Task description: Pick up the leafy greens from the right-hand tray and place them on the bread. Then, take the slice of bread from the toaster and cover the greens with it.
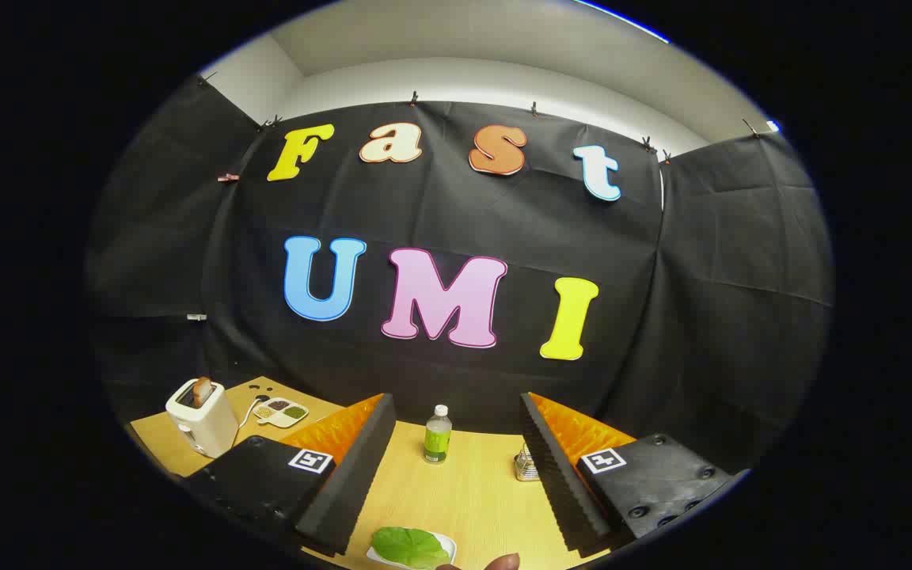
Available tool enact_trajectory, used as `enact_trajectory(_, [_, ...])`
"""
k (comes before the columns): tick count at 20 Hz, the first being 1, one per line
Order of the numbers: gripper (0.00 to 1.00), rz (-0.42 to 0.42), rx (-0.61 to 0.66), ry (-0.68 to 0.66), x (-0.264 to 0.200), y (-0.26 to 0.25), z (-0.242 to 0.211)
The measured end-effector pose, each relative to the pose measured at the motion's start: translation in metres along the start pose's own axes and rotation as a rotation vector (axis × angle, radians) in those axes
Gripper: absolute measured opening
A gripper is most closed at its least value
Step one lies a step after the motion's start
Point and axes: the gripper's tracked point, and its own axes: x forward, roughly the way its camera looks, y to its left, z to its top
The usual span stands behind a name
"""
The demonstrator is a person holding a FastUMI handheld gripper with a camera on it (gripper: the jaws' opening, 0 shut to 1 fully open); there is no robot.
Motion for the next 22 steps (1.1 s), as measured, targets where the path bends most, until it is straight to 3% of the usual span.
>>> enact_trajectory(22, [0.98, 0.0, -0.002, 0.011, 0.0065, 0.0007, -0.0038])
